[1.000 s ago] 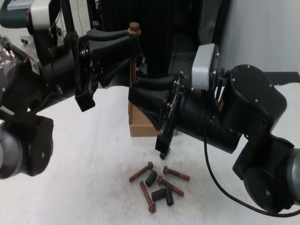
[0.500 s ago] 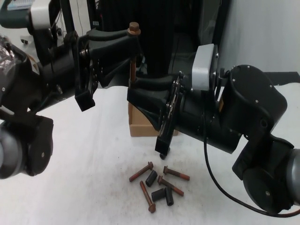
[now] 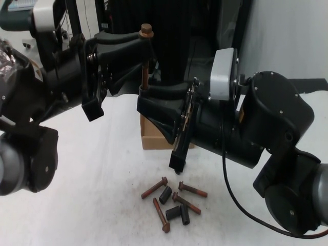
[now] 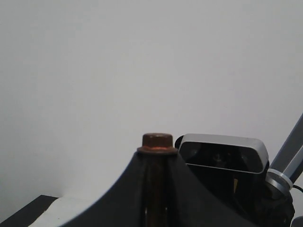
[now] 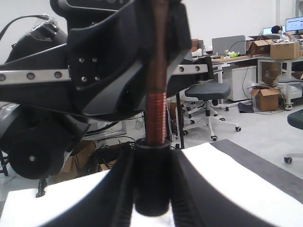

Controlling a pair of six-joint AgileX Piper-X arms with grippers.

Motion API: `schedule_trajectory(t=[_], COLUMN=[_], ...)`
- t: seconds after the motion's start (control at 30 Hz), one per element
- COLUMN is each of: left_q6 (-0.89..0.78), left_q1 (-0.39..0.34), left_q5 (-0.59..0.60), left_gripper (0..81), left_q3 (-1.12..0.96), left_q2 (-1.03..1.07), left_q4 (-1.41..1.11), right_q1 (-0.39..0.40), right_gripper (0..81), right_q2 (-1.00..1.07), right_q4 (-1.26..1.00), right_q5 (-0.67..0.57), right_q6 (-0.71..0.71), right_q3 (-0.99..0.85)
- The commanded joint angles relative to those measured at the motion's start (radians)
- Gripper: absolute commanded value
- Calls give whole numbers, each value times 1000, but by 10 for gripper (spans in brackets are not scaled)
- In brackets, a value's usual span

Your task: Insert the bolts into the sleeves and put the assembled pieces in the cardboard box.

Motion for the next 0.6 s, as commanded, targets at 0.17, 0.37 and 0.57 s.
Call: schedule_trajectory(t=[0.17,0.37,0.57], left_q6=[3,3,9], left_q1=[-2,-2,-2], left_q5=[2,2,2], left_gripper=[4,4,4], left_q3=[-5,-5,-5], left_q2=[-3,-3,-3], left_q4=[-9,-9,-9], right_q1=[-7,-13,-13], right_gripper=[3,3,3], right_q2=[-5,-5,-5], right_q4=[-85,-105,-107], right_q5=[-11,-11,-11], right_q6=[13,47,66], right_q3=[-11,-13,-14])
